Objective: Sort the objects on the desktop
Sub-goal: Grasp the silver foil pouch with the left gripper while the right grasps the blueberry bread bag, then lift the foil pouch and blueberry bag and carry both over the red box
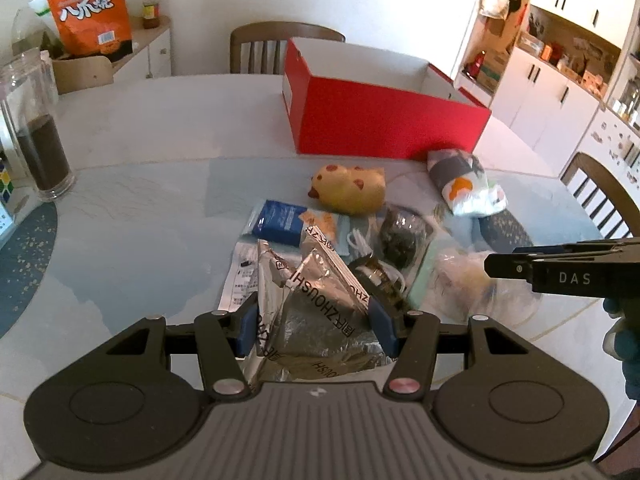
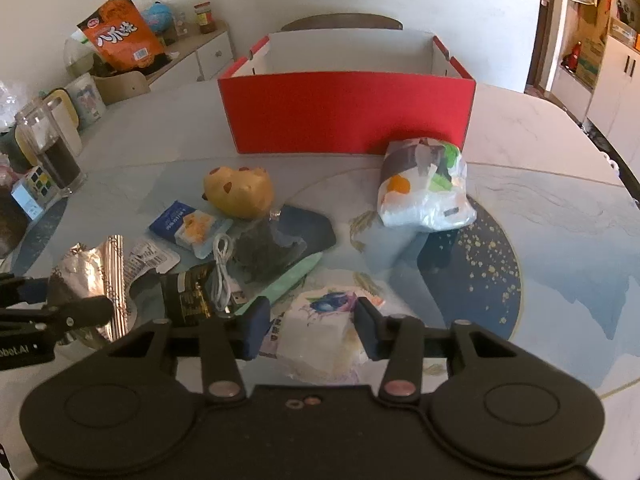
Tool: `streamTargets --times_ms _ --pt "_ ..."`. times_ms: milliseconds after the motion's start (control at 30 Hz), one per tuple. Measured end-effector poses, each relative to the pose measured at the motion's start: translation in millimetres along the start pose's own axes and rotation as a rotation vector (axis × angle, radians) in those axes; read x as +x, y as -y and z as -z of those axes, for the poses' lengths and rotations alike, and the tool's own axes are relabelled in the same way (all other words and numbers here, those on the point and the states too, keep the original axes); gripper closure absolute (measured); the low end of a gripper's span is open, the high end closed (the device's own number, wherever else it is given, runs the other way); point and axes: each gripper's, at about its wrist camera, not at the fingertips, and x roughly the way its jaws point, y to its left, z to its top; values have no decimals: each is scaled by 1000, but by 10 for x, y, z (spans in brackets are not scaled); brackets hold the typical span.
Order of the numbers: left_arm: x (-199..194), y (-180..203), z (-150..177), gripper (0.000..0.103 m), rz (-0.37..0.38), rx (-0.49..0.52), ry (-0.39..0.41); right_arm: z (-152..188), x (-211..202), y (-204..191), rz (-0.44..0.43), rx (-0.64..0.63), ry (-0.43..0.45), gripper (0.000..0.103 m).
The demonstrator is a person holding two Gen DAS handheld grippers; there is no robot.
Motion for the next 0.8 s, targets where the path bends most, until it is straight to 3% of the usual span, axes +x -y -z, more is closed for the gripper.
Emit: streamTargets --times_ms 133,267,333,367,400,567,800 --pt "-34 40 -36 47 -17 -11 12 -65 -58 58 -20 -8 20 64" --pt "-39 76 -20 47 -31 -21 2 -46 -1 118 -24 -46 -13 57" --pt "-43 90 -7 47 -36 -22 -1 -4 -12 174 -45 -32 -24 38" --pt "-42 94 -2 47 -39 -23 -3 21 -29 200 -52 -23 -21 18" --pt "-39 99 2 47 -42 -24 -5 42 -44 217 -58 -15 -16 13" --pt "-13 145 27 47 -45 -21 -16 112 95 228 -51 -15 -64 14" --pt "22 162 53 47 -49 -20 -30 201 317 163 -55 -37 -112 23"
